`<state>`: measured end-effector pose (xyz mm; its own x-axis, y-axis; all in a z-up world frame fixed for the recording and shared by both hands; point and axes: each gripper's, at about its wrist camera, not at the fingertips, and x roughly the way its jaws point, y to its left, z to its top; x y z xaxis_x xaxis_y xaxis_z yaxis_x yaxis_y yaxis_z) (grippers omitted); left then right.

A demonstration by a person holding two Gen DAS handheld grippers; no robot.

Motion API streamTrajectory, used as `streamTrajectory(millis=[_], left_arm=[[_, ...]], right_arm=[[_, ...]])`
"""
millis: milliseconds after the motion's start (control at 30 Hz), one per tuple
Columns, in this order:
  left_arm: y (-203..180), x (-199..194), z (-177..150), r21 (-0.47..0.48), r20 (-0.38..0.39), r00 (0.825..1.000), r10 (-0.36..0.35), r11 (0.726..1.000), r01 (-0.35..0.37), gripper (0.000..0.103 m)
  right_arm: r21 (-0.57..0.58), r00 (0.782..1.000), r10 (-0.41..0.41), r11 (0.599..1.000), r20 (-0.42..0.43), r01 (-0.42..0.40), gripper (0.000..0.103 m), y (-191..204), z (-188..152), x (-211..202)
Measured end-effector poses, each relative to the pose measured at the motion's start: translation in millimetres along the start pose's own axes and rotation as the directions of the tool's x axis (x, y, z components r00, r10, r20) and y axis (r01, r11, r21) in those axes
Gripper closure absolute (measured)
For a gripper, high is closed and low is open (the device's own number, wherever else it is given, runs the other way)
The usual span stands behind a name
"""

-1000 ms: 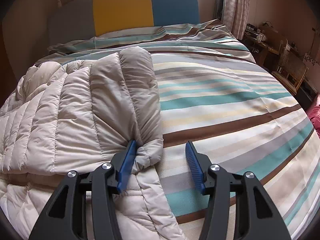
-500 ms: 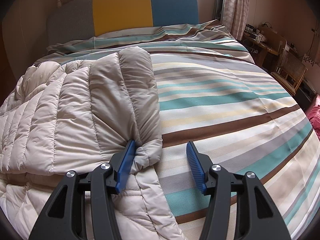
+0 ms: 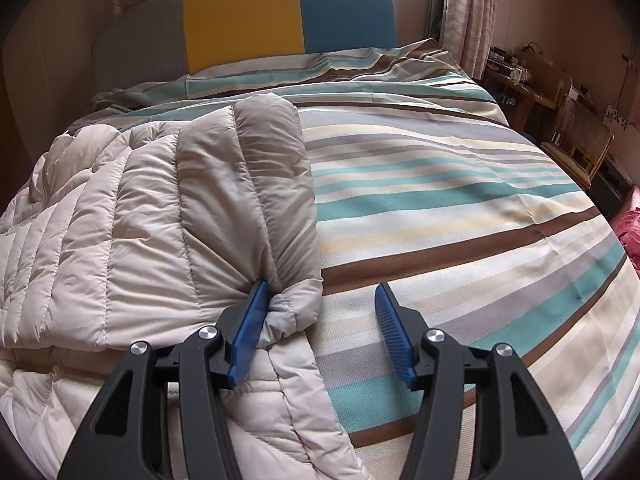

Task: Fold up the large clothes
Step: 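Move the left tool to the other sleeve and close on its cuff, then fold the held sleeve across the jacket body with the left tool and release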

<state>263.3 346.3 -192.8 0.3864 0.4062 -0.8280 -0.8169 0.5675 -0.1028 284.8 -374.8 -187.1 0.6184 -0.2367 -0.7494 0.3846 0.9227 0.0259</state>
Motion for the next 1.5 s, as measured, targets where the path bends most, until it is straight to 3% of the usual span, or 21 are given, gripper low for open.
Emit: streamTrajectory(millis=[100,133,167,233,433,567,733,800,867,967,1133,1233,1333,1433,1500], left_arm=[[-10,0,-3,0.021,0.045,0.999,0.029,0.999,-0.03,0.035],[-16,-1,-3,0.044,0.053,0.998,0.029,0.999,-0.031,0.048],[-18,-3,-3,0.057,0.059,0.998,0.02,0.998,-0.023,0.067],[-23,-8,-4,0.075,0.067,0.998,-0.004,0.997,-0.001,0.083],[-33,-41,-7,0.07,0.198,0.98,0.0,0.997,-0.015,0.087],[-55,-82,-15,0.15,0.325,0.943,-0.07,0.988,0.022,0.087],[-98,-131,-34,0.298,0.432,0.877,-0.211,0.951,0.083,0.087],[-121,-152,-49,0.382,0.45,0.847,-0.283,0.918,0.105,0.087],[-138,-165,-62,0.436,0.45,0.829,-0.332,0.892,0.12,0.087],[-164,-178,-87,0.517,0.427,0.815,-0.391,0.845,0.135,0.087],[-199,-191,-133,0.636,0.393,0.799,-0.456,0.762,0.123,0.087],[-216,-197,-160,0.709,0.363,0.791,-0.492,0.697,0.109,0.087],[-237,-204,-192,0.791,0.318,0.787,-0.528,0.606,0.088,0.087],[-253,-211,-214,0.83,0.303,0.776,-0.553,0.553,0.07,0.087],[-265,-214,-228,0.856,0.277,0.778,-0.564,0.513,0.068,0.087]], right_arm=[[-0.001,1.0,-0.001,1.0,0.0,0.001,0.048,-1,0,0],[0.0,1.0,0.0,1.0,0.0,0.0,0.048,-1,0,0],[0.0,1.0,0.001,1.0,0.0,-0.001,0.047,-1,0,0],[0.0,1.0,0.001,1.0,0.0,-0.001,0.047,-1,0,0],[0.0,1.0,0.001,1.0,0.0,-0.001,0.047,-1,0,0],[-0.002,1.0,0.0,1.0,0.0,0.0,0.047,-1,0,0],[0.002,1.0,0.002,1.0,0.0,-0.002,0.047,-3,0,0],[0.004,1.0,0.003,1.0,-0.001,-0.003,0.047,-3,0,0],[0.004,1.0,0.003,1.0,0.0,-0.003,0.047,-3,0,0],[0.006,1.0,0.005,1.0,-0.001,-0.005,0.046,-4,0,1],[0.007,1.0,0.005,1.0,-0.001,-0.005,0.046,-4,0,1],[0.008,1.0,0.006,1.0,-0.001,-0.006,0.046,-5,0,1],[0.008,1.0,0.006,1.0,-0.001,-0.006,0.046,-5,0,1],[0.009,1.0,0.007,1.0,-0.001,-0.007,0.046,-5,0,1],[0.008,1.0,0.006,1.0,-0.001,-0.006,0.046,-6,0,1]])
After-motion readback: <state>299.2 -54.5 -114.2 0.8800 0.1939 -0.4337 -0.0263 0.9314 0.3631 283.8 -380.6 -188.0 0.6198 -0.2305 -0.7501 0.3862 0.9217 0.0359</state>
